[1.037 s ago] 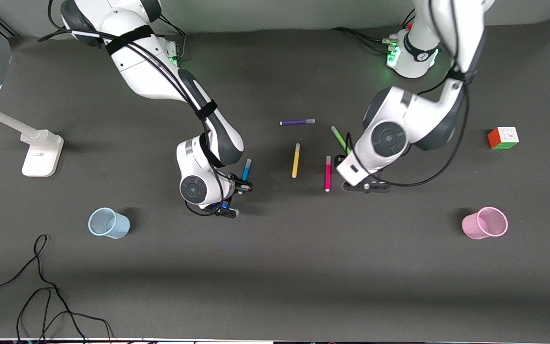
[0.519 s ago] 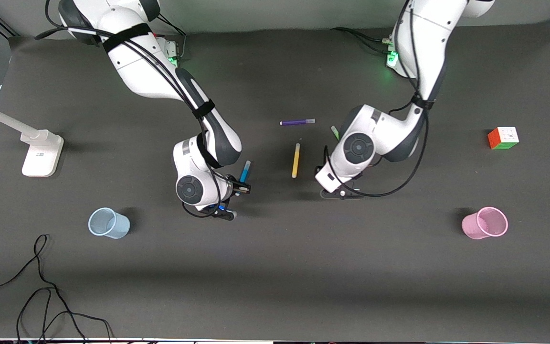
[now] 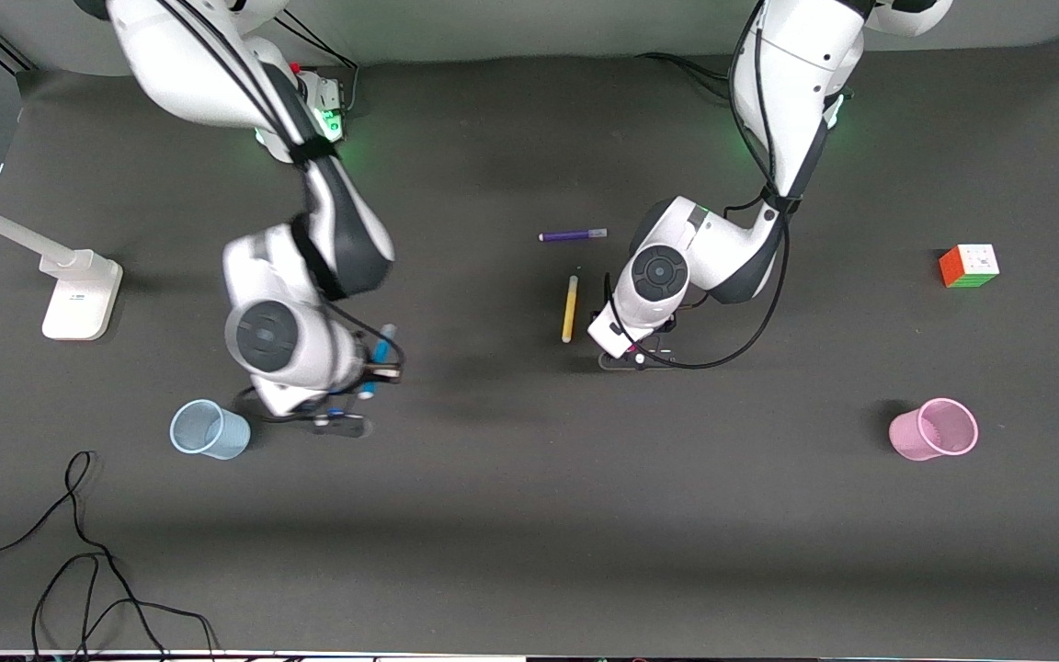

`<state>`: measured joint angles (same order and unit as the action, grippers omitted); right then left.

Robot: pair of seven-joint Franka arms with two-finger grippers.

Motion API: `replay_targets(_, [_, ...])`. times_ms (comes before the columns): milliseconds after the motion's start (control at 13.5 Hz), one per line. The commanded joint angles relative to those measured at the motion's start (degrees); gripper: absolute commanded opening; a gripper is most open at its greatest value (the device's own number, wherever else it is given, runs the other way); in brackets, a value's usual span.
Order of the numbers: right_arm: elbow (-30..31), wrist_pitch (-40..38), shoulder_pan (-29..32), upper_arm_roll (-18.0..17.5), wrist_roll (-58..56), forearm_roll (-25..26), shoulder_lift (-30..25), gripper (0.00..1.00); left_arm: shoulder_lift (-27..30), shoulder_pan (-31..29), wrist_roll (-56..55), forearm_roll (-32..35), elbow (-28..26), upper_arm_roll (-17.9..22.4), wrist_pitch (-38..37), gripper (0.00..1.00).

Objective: Place pink and blue markers in matching cups
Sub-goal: 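Lift the blue marker toward the blue cup while the left gripper grasps the pink marker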

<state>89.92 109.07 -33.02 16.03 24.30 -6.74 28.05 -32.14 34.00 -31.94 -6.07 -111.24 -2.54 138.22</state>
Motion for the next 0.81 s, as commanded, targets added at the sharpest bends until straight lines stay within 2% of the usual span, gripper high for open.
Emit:
replay_targets(0, [1.5,-0.1,-0.3,6.8,-12.4,1.6,-3.4,0.00,-0.1,0.8,-0.4,0.4,-3.4,0.9,6.5,0.81])
replay_targets(148, [1.6,0.5,-0.4,11.3,-20.0,1.6,-4.6,0.00,-0.3,0.9,-0.4,0.4,-3.7,0.9,7.6,0.80])
replay_targets(222, [1.7,1.3,-0.4,13.1,-23.5,1.6,-5.0,0.00,0.0,0.8,-0.3,0.4,-3.8,0.9,7.3,0.72])
replay_targets(370, [1.9,4.3,-0.6,16.7,-29.8,3.6,-5.6,0.00,0.2,0.7,-0.2,0.4,-3.8,0.9,7.1,0.51])
replay_targets(444, [3.2,7.6,-0.5,17.8,-32.2,5.5,-6.3,0.00,0.3,0.6,-0.2,0.4,-3.8,0.9,7.0,0.37])
replay_targets(667, [15.2,24.6,-0.5,19.9,-38.0,6.1,-9.7,0.00,0.8,0.6,-0.1,0.4,-3.8,0.9,7.0,0.00])
replay_targets(741, [19.5,31.4,-0.5,19.9,-38.9,6.1,-10.6,0.00,1.0,0.5,0.3,0.4,-3.8,0.9,7.0,0.00])
